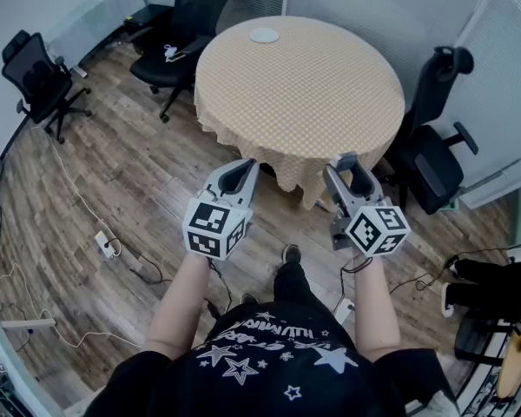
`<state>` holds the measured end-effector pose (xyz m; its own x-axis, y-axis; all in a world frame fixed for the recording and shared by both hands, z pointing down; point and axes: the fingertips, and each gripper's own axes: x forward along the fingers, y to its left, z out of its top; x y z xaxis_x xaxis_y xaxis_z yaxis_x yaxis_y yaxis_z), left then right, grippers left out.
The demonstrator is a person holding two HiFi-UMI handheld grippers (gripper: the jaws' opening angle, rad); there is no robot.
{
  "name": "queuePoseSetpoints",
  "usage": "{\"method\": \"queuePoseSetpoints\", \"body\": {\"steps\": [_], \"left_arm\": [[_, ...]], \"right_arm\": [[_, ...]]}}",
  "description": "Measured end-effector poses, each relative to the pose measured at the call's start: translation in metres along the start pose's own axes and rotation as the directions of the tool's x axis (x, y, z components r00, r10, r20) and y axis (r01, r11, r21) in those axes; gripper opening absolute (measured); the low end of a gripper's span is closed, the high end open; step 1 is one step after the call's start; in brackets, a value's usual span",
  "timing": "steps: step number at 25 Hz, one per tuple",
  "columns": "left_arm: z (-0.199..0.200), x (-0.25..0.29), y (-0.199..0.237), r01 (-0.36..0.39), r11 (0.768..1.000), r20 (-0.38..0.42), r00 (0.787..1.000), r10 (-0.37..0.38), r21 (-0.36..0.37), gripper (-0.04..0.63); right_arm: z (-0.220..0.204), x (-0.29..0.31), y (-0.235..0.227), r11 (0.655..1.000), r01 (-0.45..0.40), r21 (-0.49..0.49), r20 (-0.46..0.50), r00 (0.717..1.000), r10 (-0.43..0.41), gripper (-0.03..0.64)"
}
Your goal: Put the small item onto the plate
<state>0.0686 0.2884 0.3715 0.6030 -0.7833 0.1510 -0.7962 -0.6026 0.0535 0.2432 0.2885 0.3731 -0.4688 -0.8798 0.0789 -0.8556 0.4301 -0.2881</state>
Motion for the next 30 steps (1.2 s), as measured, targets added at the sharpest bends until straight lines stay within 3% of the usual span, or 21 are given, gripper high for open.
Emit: {"method": "queuePoseSetpoints", "body": {"steps": [17,20,23,30], "left_arm": [[-0.014,-0.046,-0.017,0.037,0.999,0.001,0.999,-0.037,0.01,0.008],[-0.013,-0.047,-0.015,0.034,0.999,0.005,0.999,-0.034,0.01,0.008],[-0.011,-0.044,-0.012,0.03,0.999,0.007,1.0,-0.031,0.013,0.008],[-0.009,-0.022,0.001,0.026,0.999,-0.008,1.0,-0.026,0.024,0.008]], "right_arm": [[-0.026,-0.03,0.048,1.0,0.003,-0.012,-0.002,1.0,-0.003,0.296],[-0.022,-0.03,0.053,0.999,-0.03,0.026,0.02,0.999,0.029,0.296],[-0.012,-0.027,0.052,0.995,-0.066,0.073,0.066,0.996,0.061,0.296],[-0.005,-0.001,0.03,0.997,-0.043,0.057,0.049,0.998,0.04,0.296]]}}
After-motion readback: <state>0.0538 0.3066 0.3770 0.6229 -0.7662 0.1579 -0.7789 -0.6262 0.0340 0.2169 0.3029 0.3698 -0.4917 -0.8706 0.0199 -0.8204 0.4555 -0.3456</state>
